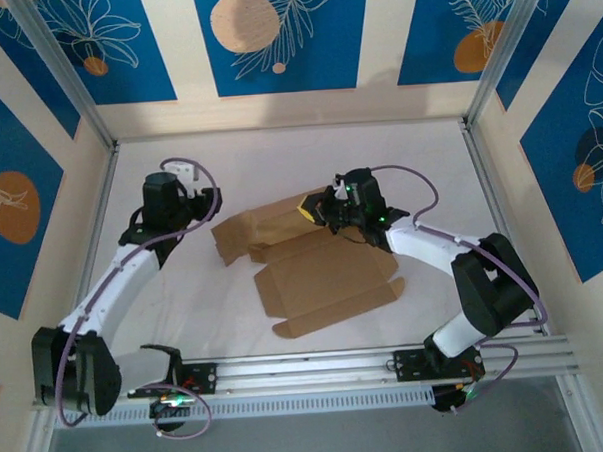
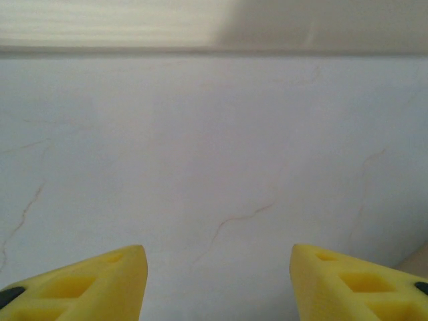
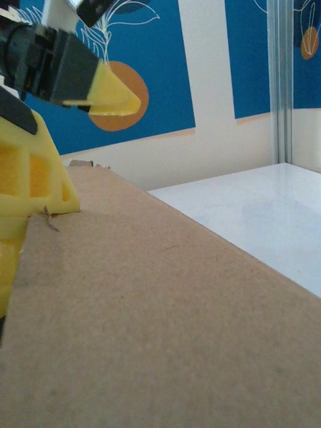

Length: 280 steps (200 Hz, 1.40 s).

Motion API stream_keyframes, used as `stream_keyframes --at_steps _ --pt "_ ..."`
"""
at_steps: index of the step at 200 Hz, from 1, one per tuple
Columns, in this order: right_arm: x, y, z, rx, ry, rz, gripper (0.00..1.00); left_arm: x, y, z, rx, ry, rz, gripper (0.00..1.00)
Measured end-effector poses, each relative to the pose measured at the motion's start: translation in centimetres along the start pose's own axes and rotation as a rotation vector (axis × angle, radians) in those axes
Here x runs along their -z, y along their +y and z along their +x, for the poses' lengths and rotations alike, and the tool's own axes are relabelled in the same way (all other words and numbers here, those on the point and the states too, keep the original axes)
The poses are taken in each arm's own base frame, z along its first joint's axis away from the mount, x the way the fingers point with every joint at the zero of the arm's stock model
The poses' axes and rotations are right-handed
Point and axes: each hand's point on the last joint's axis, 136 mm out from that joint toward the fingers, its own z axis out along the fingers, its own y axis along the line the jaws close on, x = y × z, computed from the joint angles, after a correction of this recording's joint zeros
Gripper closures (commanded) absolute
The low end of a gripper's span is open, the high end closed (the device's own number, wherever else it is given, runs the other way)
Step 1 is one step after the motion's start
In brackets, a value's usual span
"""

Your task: Fold the paper box

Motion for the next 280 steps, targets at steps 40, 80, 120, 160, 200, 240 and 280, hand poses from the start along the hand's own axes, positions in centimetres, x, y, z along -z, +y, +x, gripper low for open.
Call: stream_keyframes --at_steps 40,80,120,160,200,240,280 --pt "0.7 0.0 -1.3 -0.021 0.005 -0.006 0.96 -1.4 -1.7 4.9 -0.039 0.160 0.133 0.38" --pt "1.1 0.1 -1.7 -0.033 0.023 -0.021 0.96 0.0 -3.8 6.0 -0.014 0.163 0.248 0.33" --pt "0.9 0.3 -1.6 -0.030 0.046 -0.037 0.96 1.1 -5.6 7.4 0.043 0.160 0.307 0.31" --pt "0.5 0.7 -2.1 -0.040 0.044 -0.055 0.96 2.1 -7.7 8.4 0.062 0.099 0.358 0.26" --pt "0.4 1.2 -3.2 -0.051 0.028 -0.077 0.96 2.2 -8.2 8.9 0.065 0.031 0.389 0.27" --pt "0.9 2.1 -4.4 -0.053 0.037 -0.080 0.96 4.6 -7.8 4.5 -0.050 -0.161 0.346 0.27" --pt "0.7 2.3 -4.4 -0.035 0.081 -0.073 0.96 6.0 -5.4 0.2 -0.157 -0.298 0.197 0.37"
